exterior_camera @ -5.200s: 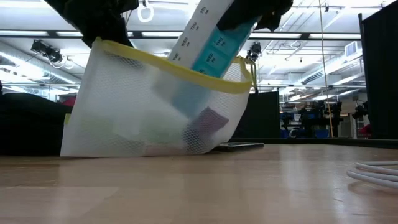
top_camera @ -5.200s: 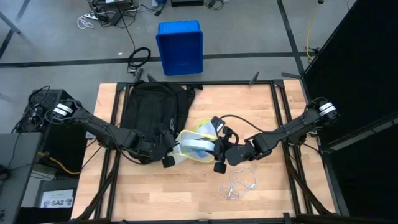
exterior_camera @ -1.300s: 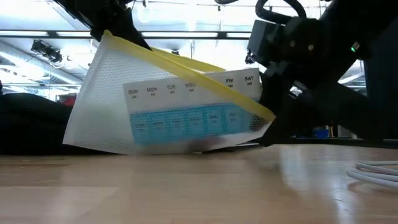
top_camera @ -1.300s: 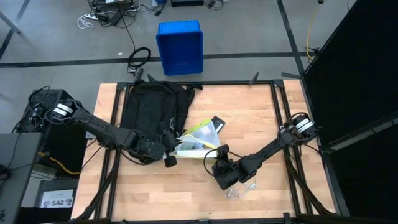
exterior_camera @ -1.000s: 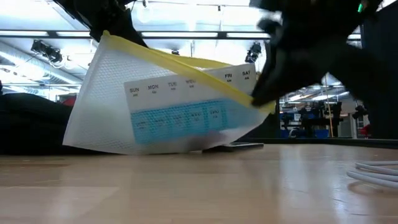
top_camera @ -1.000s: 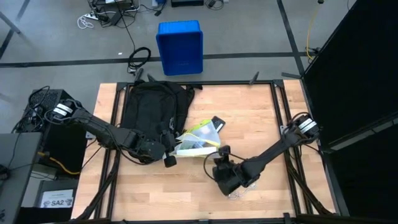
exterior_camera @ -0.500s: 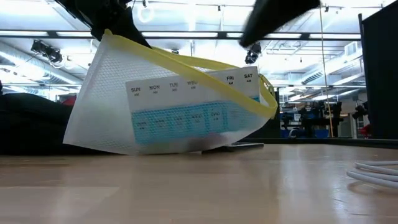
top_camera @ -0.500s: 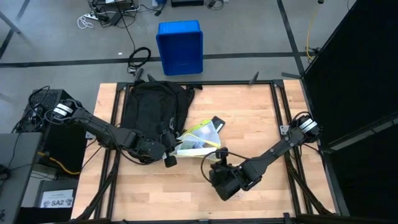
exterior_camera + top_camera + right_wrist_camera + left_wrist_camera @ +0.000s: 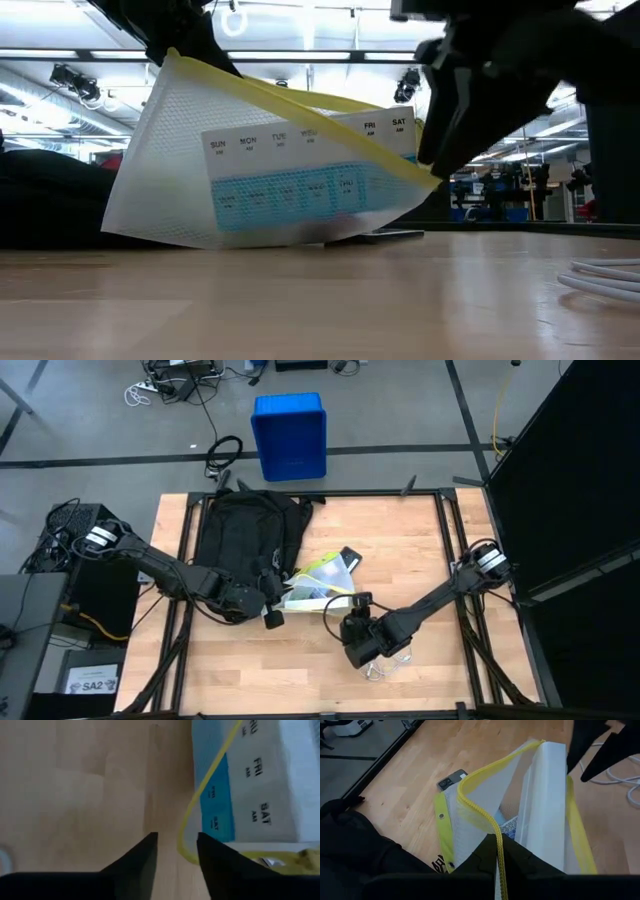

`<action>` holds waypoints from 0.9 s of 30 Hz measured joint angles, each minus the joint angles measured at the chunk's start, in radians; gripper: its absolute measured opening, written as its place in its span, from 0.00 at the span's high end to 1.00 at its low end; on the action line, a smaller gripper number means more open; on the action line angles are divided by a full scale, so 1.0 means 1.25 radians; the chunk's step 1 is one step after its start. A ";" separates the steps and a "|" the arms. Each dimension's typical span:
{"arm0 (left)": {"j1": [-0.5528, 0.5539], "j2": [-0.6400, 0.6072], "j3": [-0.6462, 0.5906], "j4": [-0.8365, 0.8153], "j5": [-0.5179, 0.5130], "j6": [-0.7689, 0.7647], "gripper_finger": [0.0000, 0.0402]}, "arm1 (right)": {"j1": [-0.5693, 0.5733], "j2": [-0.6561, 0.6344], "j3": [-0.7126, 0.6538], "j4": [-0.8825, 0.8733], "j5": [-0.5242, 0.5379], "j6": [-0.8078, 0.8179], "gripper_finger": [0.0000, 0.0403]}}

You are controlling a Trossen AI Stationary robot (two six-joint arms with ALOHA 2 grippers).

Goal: Unpack backpack
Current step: Close the zip lock bag

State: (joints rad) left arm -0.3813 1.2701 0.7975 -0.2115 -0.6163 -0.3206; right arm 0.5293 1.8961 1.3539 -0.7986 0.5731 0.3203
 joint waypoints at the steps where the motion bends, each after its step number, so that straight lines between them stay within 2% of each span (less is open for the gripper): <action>1: 0.000 0.000 0.000 0.000 0.000 0.000 1.00 | -0.004 0.000 -0.008 0.014 0.000 -0.002 0.64; 7: 0.000 0.000 0.000 0.000 0.000 -0.001 1.00 | -0.048 0.000 -0.072 0.102 0.000 -0.006 0.51; 13: 0.000 0.000 -0.001 -0.004 0.000 -0.001 1.00 | -0.083 0.000 -0.105 0.164 -0.003 -0.032 0.47; 15: 0.000 0.000 -0.001 -0.004 0.000 -0.001 1.00 | -0.089 0.000 -0.107 0.161 -0.004 -0.044 0.51; 17: 0.000 0.000 -0.001 -0.004 0.000 -0.001 1.00 | -0.093 0.000 -0.107 0.161 -0.004 -0.048 0.59; 22: 0.000 0.000 -0.001 -0.004 0.000 -0.001 1.00 | -0.102 0.000 -0.107 0.160 -0.003 -0.044 0.93; 27: 0.000 0.000 -0.001 -0.004 0.000 -0.001 1.00 | -0.094 0.000 -0.103 0.140 0.097 -0.043 0.99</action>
State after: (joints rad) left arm -0.3817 1.2701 0.7963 -0.2161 -0.6163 -0.3220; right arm 0.4116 1.8957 1.2256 -0.6234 0.6945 0.2660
